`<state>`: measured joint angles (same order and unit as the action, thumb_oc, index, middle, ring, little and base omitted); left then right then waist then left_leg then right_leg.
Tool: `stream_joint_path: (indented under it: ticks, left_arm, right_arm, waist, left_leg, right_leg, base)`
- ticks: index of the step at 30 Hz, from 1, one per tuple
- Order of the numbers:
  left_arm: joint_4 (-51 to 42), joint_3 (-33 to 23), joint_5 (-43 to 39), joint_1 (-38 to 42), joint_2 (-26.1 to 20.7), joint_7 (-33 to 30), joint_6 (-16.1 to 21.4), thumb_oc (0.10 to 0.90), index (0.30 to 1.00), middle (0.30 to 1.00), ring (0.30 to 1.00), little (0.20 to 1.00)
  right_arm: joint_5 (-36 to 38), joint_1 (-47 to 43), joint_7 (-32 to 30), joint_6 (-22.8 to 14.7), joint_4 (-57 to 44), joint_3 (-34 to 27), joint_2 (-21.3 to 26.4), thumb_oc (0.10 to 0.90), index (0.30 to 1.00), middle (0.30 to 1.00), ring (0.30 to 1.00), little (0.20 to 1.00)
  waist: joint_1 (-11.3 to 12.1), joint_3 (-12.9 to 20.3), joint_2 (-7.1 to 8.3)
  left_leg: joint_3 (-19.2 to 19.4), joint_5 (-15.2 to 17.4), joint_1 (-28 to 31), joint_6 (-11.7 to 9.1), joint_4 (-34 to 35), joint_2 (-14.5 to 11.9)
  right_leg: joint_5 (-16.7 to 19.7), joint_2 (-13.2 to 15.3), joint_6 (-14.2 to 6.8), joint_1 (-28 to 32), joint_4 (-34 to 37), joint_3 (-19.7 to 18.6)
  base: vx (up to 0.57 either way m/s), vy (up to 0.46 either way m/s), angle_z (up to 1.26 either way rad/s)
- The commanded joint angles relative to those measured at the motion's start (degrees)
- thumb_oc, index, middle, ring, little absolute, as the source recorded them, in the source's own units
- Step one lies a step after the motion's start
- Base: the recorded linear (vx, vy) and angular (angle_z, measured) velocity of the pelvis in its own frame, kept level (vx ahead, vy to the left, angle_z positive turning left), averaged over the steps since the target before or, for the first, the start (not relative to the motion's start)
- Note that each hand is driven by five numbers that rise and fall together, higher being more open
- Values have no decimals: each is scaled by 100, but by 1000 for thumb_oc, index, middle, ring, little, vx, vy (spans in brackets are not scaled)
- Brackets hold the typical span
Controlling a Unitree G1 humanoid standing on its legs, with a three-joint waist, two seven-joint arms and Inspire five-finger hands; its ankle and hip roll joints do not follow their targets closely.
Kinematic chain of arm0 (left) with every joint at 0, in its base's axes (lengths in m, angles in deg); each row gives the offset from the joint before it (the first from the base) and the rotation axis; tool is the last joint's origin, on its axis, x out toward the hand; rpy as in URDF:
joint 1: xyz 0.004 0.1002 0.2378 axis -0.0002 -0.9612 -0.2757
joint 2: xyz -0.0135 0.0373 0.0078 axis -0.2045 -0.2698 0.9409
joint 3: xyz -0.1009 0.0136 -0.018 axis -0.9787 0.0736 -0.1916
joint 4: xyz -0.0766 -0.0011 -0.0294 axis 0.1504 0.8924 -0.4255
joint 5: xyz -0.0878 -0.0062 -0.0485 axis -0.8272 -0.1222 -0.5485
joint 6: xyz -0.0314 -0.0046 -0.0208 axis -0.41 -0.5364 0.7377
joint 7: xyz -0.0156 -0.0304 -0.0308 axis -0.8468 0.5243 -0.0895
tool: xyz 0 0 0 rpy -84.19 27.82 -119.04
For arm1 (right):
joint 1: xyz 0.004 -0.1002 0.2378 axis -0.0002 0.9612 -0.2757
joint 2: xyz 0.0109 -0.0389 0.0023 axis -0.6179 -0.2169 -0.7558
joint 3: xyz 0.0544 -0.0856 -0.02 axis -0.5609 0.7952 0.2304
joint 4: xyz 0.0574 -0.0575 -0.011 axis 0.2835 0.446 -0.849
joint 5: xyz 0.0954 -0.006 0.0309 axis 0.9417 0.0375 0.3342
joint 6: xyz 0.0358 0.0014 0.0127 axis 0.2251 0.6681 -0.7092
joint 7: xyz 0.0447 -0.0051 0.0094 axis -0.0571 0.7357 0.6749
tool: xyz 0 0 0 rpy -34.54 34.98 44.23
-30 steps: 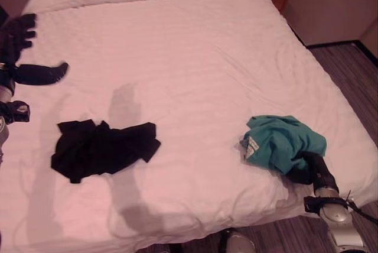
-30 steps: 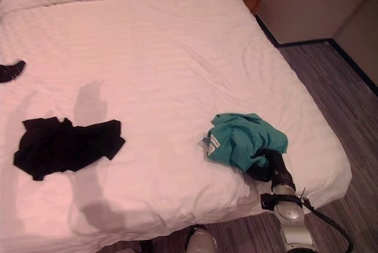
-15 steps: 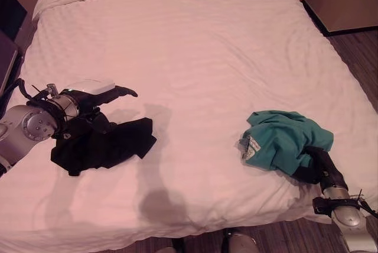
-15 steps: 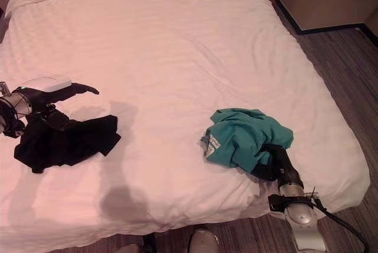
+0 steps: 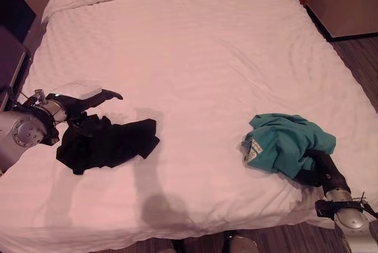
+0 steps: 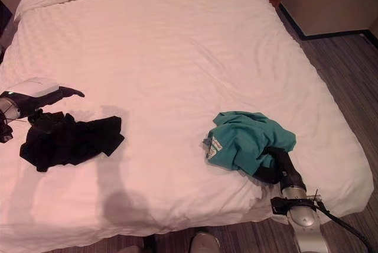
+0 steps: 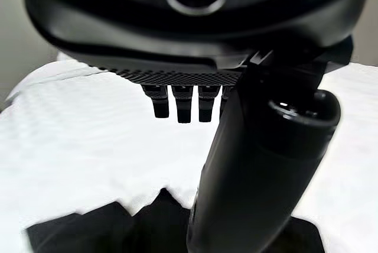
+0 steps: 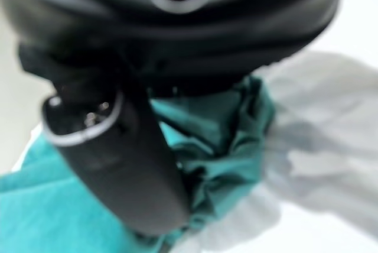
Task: Pick up bed clothes into laundry basket.
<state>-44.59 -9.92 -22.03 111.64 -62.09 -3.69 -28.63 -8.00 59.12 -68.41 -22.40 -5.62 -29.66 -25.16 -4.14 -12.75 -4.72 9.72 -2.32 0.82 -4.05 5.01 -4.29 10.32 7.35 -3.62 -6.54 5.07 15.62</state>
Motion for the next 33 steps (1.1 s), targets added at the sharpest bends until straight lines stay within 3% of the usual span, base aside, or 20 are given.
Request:
stream_joint_path:
  ticks: [1, 15, 16, 17, 19, 20, 22, 26, 31, 32, 33]
  left_arm:
    - [328, -1054, -172, 128, -242, -289, -161, 800, 900, 900, 900, 900]
    - [532, -1178, -567, -76, 651, -315, -304, 800, 900, 900, 900, 900]
    - [761, -1271, -737, -39, 1262, -707, -292, 800, 900, 900, 900, 900]
    - [805, -1278, -714, -62, 1515, -792, -326, 800, 900, 900, 900, 900]
    - [813, -1188, -465, -88, 1654, -760, -424, 800, 900, 900, 900, 900]
    - [1113, -891, 70, -42, 1777, -628, -551, 800, 900, 900, 900, 900]
    - [1583, -690, 375, -6, 2053, -524, -633, 800, 900, 900, 900, 900]
    - [1886, -534, 887, -85, 2118, -310, -742, 800, 900, 900, 900, 900]
    - [2024, -974, 655, -494, 2094, -289, -733, 800, 900, 900, 900, 900]
    - [1842, -1320, 369, -762, 1956, -318, -699, 400, 300, 300, 300, 300]
    - [1731, -1418, 259, -879, 1901, -303, -683, 400, 300, 300, 300, 300]
  right_arm:
    - [-254, -20, 130, 224, 3, 139, 82, 400, 300, 300, 300, 300]
    - [-186, -337, 67, 292, -160, 288, 113, 400, 300, 300, 300, 300]
    - [-146, -535, -12, 239, -146, 445, 105, 400, 300, 300, 300, 300]
    - [-135, -642, -59, 232, -191, 520, 113, 400, 300, 300, 300, 300]
    - [-144, -738, -93, 262, -249, 563, 130, 400, 300, 300, 300, 300]
    - [-192, -733, -88, 286, -357, 609, 108, 400, 300, 300, 300, 300]
    - [-220, -740, -107, 302, -355, 645, 73, 400, 300, 300, 300, 300]
    - [-260, -692, -98, 324, -392, 631, 68, 400, 300, 300, 300, 300]
    - [-250, -549, -48, 294, -401, 592, 91, 400, 300, 300, 300, 300]
    - [-271, -492, -3, 275, -384, 561, 126, 400, 300, 300, 300, 300]
    - [-274, -477, 14, 278, -389, 562, 132, 400, 300, 300, 300, 300]
  waist:
    - [270, 218, 97]
    - [183, -89, 274]
    - [147, -227, 332]
    - [134, -307, 365]
    - [122, -387, 398]
    - [81, -487, 468]
    - [66, -528, 545]
    - [54, -532, 632]
    - [85, -510, 647]
    - [129, -498, 603]
    - [141, -494, 580]
  left_leg:
    - [104, -219, -303, 52, -1, 78]
    - [156, -243, -540, 74, -1, 56]
    - [153, -278, -654, 71, -1, 31]
    - [140, -309, -760, 72, -1, 24]
    - [122, -343, -900, 71, -1, 15]
    - [128, -329, -941, 64, -1, -12]
    - [158, -322, -977, 53, -1, -34]
    - [225, -304, -1029, 46, -1, -63]
    - [281, -268, -1007, 39, -1, -66]
    - [281, -248, -962, 38, -1, -54]
    - [274, -217, -923, 36, -1, -45]
  right_leg:
    - [-726, 456, -786, 626, -604, -171]
    - [-656, 430, -768, 349, -626, -285]
    - [-638, 419, -757, 214, -646, -342]
    - [-620, 404, -749, 100, -663, -371]
    - [-591, 368, -730, -29, -667, -393]
    - [-569, 336, -717, -69, -634, -425]
    - [-521, 301, -714, -77, -522, -461]
    - [-417, 269, -732, -121, -361, -542]
    - [-438, 262, -724, -114, -293, -599]
    - [-476, 275, -717, -75, -298, -588]
    - [-507, 281, -722, -37, -302, -582]
  base:
    - [0, 0, 0]
    - [-15, 5, -1]
    - [-101, 23, -6]
    - [-132, 41, -4]
    - [-45, 29, -13]
    - [16, 22, -8]
    - [31, 21, 5]
    - [16, 7, -6]
    - [17, 7, -11]
    - [0, 0, 0]
    - [0, 0, 0]
